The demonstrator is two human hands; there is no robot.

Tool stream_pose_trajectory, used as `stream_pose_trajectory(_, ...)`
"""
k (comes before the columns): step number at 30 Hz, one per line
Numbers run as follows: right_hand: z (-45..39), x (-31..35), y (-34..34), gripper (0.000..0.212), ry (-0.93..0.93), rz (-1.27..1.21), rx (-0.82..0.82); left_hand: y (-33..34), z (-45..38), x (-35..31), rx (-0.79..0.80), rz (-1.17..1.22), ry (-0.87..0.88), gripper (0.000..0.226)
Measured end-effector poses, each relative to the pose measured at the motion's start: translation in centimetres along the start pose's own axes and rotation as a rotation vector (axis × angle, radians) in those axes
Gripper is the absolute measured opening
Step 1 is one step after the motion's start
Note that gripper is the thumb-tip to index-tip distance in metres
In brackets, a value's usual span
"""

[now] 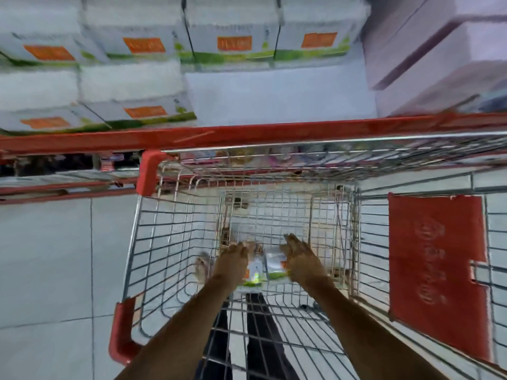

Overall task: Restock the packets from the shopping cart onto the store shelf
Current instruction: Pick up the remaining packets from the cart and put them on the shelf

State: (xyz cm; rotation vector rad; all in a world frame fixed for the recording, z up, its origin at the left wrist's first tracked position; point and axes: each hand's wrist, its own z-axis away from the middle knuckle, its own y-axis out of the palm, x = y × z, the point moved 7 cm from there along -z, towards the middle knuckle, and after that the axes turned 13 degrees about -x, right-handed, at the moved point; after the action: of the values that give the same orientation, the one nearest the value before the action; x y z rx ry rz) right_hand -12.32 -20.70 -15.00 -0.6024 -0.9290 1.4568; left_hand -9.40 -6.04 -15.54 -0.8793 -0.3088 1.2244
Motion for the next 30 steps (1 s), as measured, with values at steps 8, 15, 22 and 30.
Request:
stream_pose_trajectory(8, 1.4, 0.9, -3.8, 0.057, 0.068, -0.129, -0.021, -2.6, 2.9, 0.7, -0.091, 0.094, -0.077, 0.057)
stream_pose_trajectory(15, 3.9, 1.8, -14.9, 0.059, 0.075, -0.142, -0.271, -12.8, 6.8, 1.3, -0.293, 0.162, -0.055, 0.056)
stream_pose_trajectory(22, 7.2, 1.4, -30.5, 0.059, 0.101, -0.166, -0.560, -26.3, 10.6, 0.0, -0.610, 0.262, -0.012, 0.056)
stream_pose_trajectory(30, 7.1, -1.0, -43.3, 0.058, 0.104, -0.102, -0.783, -39.8, 10.7, -3.4, -0.822, 0.238, 0.075, 0.072)
